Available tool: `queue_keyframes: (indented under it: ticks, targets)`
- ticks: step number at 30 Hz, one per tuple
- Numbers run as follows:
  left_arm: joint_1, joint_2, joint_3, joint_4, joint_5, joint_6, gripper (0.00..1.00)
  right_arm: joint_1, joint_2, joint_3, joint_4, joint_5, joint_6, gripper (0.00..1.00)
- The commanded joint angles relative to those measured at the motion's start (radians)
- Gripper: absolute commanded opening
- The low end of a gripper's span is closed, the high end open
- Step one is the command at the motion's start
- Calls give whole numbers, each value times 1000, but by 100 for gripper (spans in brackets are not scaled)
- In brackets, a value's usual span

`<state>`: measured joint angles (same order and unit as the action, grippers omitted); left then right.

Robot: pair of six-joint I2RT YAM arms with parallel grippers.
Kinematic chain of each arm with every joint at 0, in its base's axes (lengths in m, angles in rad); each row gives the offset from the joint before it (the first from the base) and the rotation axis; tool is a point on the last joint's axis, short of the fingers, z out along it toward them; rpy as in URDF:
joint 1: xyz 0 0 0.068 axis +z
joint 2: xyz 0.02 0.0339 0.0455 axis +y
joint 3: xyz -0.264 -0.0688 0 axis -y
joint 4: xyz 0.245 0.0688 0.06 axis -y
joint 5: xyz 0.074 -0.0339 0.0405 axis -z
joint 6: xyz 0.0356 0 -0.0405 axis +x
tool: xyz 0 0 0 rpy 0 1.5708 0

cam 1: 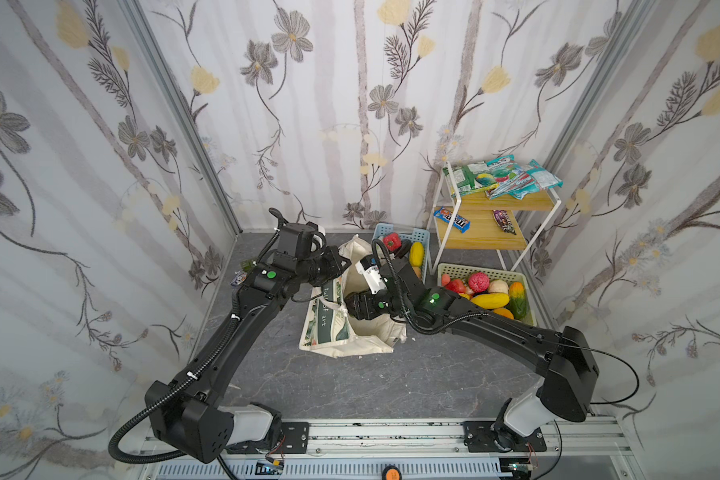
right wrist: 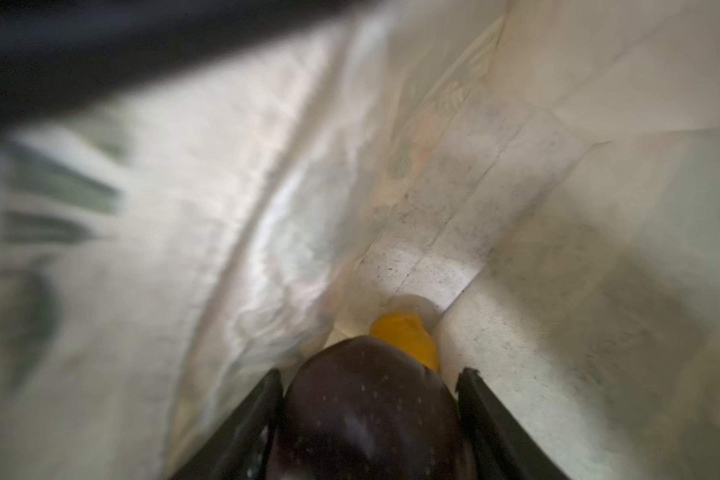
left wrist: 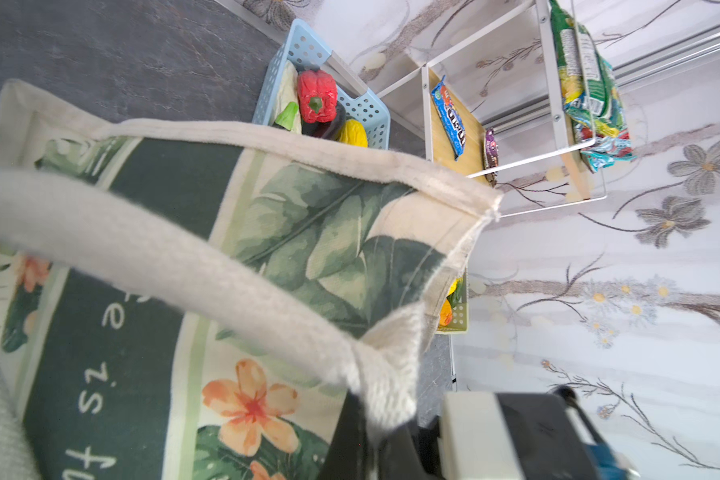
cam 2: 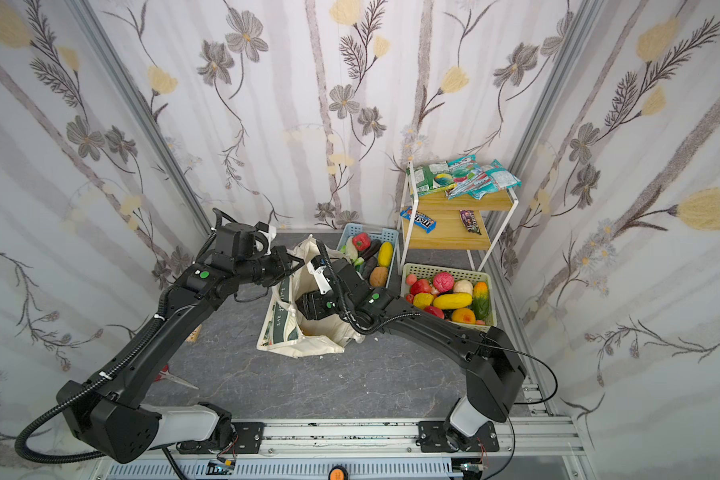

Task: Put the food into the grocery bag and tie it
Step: 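Carry the dark purple fruit over the tote bag opening with the right gripper, then lower the fruit into the bag and open the right gripper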

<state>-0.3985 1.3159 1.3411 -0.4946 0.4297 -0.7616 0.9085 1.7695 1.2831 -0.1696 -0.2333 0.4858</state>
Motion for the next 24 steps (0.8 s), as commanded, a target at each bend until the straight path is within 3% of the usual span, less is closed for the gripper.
queue_keyframes:
  ticks: [1,24]
  targets:
    - [-6,-16,-21,120,45,-73,0,0,41,-18,101,-81,9,66]
    - [-14,-47,-28,194,87,-140,0,-28,295,10,247,-262,155,67]
